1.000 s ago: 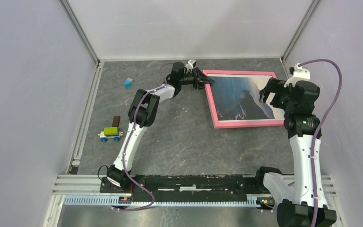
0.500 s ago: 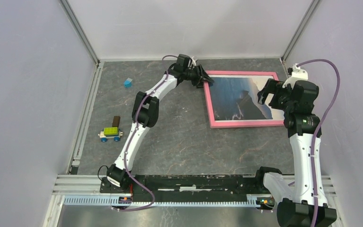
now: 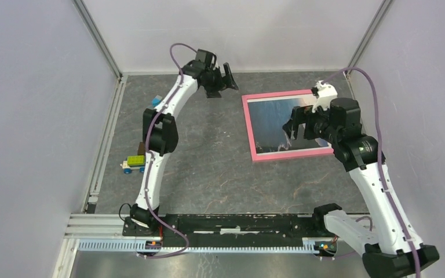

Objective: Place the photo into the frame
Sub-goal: Turn over the photo frame at the center of the board, then reset both arms

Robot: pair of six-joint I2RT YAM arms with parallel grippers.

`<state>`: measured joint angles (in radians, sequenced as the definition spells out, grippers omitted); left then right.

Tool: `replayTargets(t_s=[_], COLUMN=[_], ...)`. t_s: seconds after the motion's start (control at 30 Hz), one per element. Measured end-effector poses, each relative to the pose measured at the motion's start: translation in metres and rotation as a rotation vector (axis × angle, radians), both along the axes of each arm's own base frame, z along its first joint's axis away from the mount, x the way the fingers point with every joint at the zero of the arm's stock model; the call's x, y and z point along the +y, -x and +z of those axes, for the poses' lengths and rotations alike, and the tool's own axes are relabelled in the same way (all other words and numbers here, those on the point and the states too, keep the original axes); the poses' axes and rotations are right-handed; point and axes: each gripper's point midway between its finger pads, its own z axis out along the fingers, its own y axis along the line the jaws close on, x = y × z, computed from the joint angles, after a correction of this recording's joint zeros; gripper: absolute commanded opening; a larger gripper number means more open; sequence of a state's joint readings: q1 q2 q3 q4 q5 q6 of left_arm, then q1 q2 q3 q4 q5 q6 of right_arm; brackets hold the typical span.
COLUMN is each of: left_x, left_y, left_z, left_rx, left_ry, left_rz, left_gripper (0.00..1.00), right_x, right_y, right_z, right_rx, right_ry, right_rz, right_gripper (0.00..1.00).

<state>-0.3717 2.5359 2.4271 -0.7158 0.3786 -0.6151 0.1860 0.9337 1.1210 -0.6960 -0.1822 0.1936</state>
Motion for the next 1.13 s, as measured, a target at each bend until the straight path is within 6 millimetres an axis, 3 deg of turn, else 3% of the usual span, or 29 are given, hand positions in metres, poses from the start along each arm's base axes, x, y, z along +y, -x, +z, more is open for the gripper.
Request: replayTargets(t_s=[0.1,0.17,0.3,0.4,0.47,0.6,0.7,0.83,0.97,1.13], left_x=[0.026,0.039,0.049,0.063,0.088,0.143,0.170,0.193,0.206,0.215], left_y=[0.025,0.056,0.146,0.228,0.275,0.363,0.410,0.446,0.464,0.470], left_z=[0.050,0.094,0.219,0.315,0.362,0.428,0.449,0.450,0.440,0.419], left_rx=[-0.068,-0.139,-0.398,-0.641,-0.770,-0.999,-1.101,-1.156,-1.171,-1.164], left_ry=[-0.069,-0.092,-0.042,0.080,0.148,0.255,0.308,0.331,0.335,0.322], left_rz=[0.010,0.009,-0.034,-0.066,-0.054,0.000,0.017,0.045,0.062,0.094], left_gripper=[1.00,1.00,1.00,1.00,1.00,1.00,1.00,1.00,1.00,1.00], right_x=[0.028,0.039,0.039,0.033,0.026,0.010,0.000,-0.007,-0.014,-0.025], right_y=[0.011,0.018,0.033,0.045,0.059,0.089,0.104,0.113,0.124,0.143], right_z=[0.005,0.008,0.027,0.066,0.100,0.149,0.175,0.184,0.193,0.207], right_rx=[-0.009,-0.018,-0.082,-0.202,-0.308,-0.473,-0.556,-0.595,-0.640,-0.738], right_ry=[0.014,0.018,0.018,-0.002,-0.024,-0.061,-0.082,-0.096,-0.112,-0.142], right_rz=[0.096,0.138,0.176,0.177,0.169,0.142,0.118,0.095,0.078,0.048], right_gripper=[0.98,0.98,0.98,0.98,0.98,0.98,0.98,0.98,0.98,0.98])
